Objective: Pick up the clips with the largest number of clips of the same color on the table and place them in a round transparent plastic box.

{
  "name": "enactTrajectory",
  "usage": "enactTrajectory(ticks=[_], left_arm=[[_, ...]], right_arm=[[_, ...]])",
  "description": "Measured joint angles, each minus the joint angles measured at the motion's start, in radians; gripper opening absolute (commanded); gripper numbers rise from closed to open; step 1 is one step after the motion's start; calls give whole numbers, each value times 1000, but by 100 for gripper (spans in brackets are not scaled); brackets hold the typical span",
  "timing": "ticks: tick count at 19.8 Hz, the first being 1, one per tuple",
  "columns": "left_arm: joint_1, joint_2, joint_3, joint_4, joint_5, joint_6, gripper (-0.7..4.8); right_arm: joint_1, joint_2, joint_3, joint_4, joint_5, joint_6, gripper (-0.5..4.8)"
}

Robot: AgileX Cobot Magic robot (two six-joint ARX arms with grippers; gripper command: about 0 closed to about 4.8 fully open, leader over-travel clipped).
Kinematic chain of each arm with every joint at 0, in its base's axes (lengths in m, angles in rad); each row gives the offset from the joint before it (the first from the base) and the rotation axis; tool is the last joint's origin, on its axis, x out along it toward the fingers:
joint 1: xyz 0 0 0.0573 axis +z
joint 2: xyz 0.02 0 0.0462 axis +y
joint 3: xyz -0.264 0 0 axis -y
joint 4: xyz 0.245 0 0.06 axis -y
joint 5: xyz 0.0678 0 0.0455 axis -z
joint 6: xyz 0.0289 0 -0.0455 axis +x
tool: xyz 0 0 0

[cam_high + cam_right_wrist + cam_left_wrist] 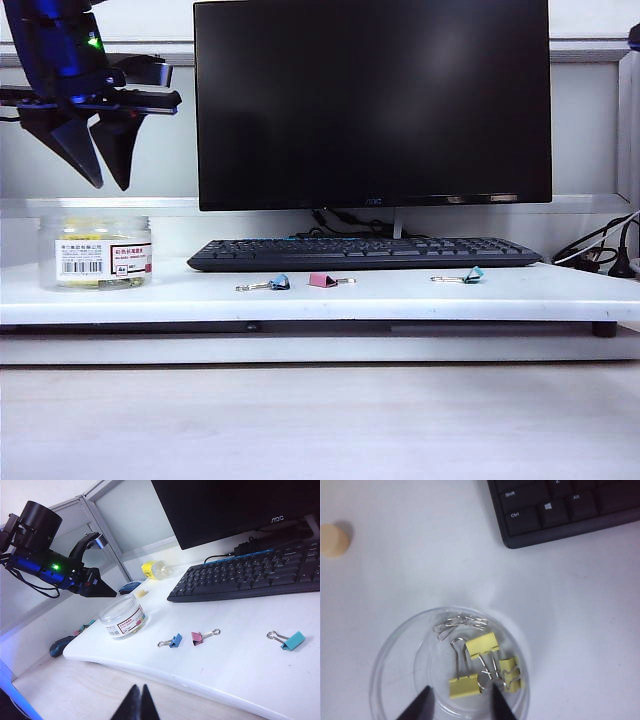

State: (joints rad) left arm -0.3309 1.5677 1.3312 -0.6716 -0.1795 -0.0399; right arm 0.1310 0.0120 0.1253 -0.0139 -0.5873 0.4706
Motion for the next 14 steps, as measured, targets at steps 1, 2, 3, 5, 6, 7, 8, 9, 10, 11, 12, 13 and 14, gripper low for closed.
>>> enactTrajectory(ticks=[1, 2, 3, 5, 6, 7, 8, 9, 10, 11, 12, 13, 14], left_arm=[[0, 0, 0, -2, 0, -5, 144], [0, 0, 0, -3, 0, -11, 144], [0, 0, 0, -5, 8, -16, 144], [0, -1, 0, -5, 33, -24, 144], [0, -3, 0, -6, 50, -33, 144], [0, -13, 0, -7, 85, -44, 144], [0, -24, 0, -7, 109, -51, 144], [0, -53, 1, -10, 156, -63, 144], [0, -75, 1, -14, 179, -66, 144], [0, -119, 1, -27, 212, -67, 144], [0, -167, 2, -41, 248, -69, 144], [0, -227, 5, -72, 310, -69, 144], [0, -261, 3, -106, 358, -69, 144]], right_arm=[[0, 0, 0, 0, 0, 0, -6], [0, 0, 0, -1, 0, 0, -6], [0, 0, 0, -4, 0, 0, -6], [0, 0, 0, -12, 0, 0, -6], [0, 0, 0, -16, 0, 0, -6], [0, 0, 0, -21, 0, 0, -6], [0, 0, 0, -23, 0, 0, -6], [0, 0, 0, -22, 0, 0, -6], [0, 0, 0, -23, 0, 0, -5], [0, 0, 0, -22, 0, 0, -6], [0, 0, 0, -23, 0, 0, -6], [0, 0, 0, -23, 0, 0, -6], [0, 0, 0, -23, 2, 0, -5]])
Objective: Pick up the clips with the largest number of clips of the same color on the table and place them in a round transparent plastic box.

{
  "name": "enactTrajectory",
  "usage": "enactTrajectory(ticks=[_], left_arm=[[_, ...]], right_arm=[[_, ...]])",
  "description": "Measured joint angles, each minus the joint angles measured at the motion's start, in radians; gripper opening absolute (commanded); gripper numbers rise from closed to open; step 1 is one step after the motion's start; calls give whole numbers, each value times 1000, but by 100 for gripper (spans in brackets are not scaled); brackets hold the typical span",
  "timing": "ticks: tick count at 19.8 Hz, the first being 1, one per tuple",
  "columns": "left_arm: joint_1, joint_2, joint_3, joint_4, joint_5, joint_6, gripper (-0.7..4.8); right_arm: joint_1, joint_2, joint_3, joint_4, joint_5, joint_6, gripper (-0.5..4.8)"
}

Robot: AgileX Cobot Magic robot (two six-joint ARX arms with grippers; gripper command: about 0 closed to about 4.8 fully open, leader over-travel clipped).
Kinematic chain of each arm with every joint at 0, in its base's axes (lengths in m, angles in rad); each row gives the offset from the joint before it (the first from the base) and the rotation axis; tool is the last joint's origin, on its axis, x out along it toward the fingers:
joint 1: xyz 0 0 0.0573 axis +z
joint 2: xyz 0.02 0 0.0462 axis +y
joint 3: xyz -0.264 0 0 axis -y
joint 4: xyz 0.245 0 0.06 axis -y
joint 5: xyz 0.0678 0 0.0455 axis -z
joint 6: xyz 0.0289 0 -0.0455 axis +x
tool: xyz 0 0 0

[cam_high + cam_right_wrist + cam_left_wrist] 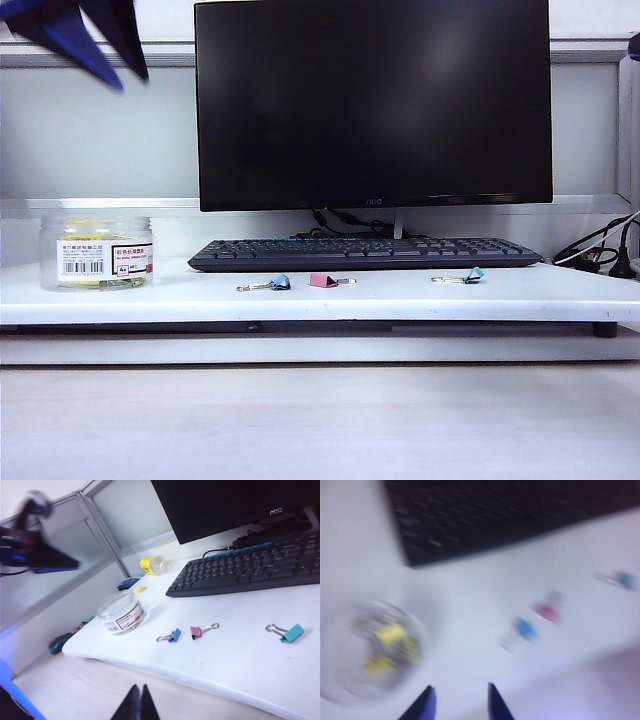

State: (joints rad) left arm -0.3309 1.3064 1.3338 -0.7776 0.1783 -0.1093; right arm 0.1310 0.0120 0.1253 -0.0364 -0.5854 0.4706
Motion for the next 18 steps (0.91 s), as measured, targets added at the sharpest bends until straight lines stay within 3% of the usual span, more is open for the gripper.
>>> enactTrajectory(ticks=[4, 11, 18], left_arm=[[-4, -43, -12, -56, 142, 0, 144], [-77, -41, -155, -72, 160, 16, 144], [-89, -76, -159, -29, 151, 27, 144]], right_arm=[[0, 0, 0, 0, 2, 0, -6], [0, 0, 0, 0, 2, 0, -6], [0, 0, 0, 0, 2, 0, -6]])
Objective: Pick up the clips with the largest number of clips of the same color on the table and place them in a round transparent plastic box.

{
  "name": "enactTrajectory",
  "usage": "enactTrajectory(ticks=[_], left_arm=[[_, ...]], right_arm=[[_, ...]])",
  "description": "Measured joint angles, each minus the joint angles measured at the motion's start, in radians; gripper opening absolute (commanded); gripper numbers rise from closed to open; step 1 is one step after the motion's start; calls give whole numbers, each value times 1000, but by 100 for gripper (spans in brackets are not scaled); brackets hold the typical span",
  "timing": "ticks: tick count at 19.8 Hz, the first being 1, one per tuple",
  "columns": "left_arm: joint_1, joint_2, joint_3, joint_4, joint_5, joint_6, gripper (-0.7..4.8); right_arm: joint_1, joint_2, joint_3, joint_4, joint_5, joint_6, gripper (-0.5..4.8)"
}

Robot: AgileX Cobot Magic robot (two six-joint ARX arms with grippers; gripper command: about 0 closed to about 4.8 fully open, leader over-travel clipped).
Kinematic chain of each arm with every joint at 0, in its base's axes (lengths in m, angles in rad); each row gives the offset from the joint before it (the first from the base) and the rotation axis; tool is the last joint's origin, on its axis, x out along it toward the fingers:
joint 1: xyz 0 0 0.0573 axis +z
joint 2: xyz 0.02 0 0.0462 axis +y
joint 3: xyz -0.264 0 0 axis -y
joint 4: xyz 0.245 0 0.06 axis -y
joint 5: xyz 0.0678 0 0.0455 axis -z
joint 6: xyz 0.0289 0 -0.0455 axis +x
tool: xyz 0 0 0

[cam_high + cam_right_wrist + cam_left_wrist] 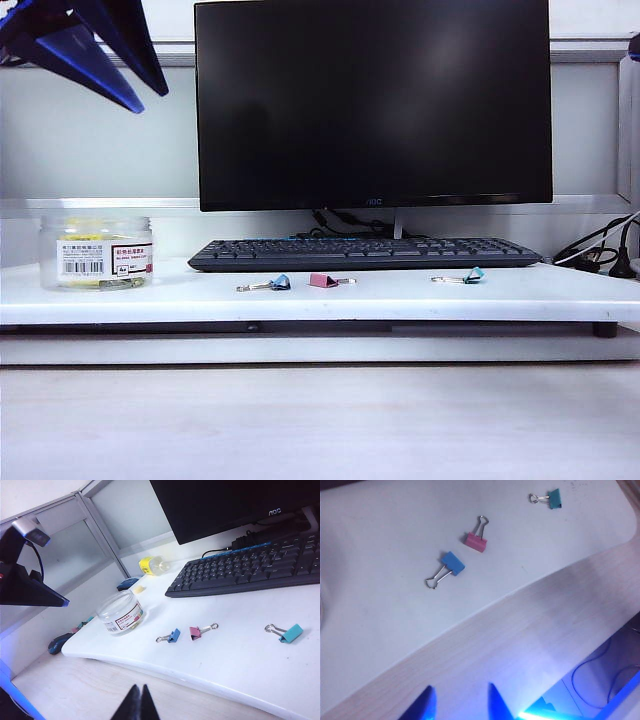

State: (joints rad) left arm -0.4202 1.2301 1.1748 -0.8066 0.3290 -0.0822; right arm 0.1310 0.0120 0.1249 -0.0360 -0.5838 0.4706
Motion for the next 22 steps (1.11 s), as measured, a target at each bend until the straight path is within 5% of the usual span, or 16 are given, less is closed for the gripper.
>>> enactTrajectory(ticks=[3, 9, 15, 18, 22], left_arm=[[0, -11, 0, -14, -4, 13, 143], [-4, -314, 0, -36, -301, 18, 143], [-4, -533, -12, -176, -401, -24, 143], [-5, -715, -104, -220, -512, -85, 143], [-4, -895, -228, -236, -525, -111, 143]], right_arm=[[0, 0, 0, 0, 0, 0, -6], [0, 0, 0, 0, 0, 0, -6], [0, 0, 0, 0, 0, 0, -6], [0, 0, 0, 0, 0, 0, -6], [0, 0, 0, 0, 0, 0, -6]])
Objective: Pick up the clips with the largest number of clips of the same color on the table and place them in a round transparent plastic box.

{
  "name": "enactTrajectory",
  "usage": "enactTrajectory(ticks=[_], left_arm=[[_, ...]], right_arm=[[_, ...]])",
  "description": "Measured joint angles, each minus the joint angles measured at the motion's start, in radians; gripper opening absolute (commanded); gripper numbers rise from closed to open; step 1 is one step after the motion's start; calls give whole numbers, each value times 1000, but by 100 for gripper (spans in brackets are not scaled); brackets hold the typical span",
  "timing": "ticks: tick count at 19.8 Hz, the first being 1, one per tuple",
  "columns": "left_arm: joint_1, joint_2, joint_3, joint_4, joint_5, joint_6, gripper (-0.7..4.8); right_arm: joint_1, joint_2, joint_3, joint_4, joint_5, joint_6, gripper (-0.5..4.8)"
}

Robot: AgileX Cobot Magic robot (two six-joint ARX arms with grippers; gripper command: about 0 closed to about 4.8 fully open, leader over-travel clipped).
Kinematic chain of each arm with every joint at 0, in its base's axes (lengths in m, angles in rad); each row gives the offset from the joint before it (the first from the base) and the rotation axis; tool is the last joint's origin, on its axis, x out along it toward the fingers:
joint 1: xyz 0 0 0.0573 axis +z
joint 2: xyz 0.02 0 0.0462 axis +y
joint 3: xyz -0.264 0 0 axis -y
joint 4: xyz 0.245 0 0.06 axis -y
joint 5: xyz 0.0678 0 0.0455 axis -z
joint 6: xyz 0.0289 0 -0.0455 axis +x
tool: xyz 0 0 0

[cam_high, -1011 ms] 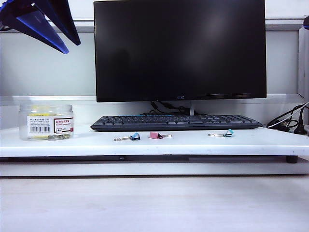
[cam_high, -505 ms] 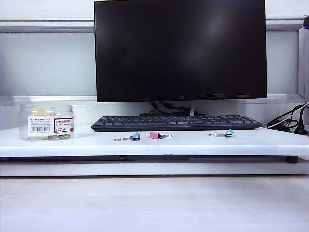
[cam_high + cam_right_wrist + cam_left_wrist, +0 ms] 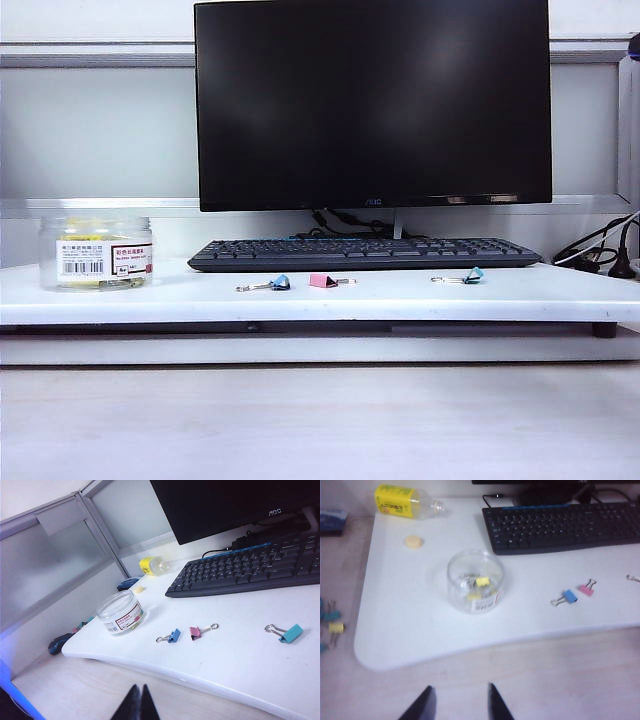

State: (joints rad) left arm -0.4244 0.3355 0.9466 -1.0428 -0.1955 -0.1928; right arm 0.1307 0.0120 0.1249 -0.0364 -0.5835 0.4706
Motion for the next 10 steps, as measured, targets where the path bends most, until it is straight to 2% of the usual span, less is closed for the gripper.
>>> enactTrajectory(ticks=[5, 10], left_arm=[[0, -123, -140, 18, 0, -22, 143], [0, -126, -255, 208, -4, -14, 144]], right_arm=[[0, 0, 0, 0, 0, 0, -5], [0, 0, 0, 0, 0, 0, -6]])
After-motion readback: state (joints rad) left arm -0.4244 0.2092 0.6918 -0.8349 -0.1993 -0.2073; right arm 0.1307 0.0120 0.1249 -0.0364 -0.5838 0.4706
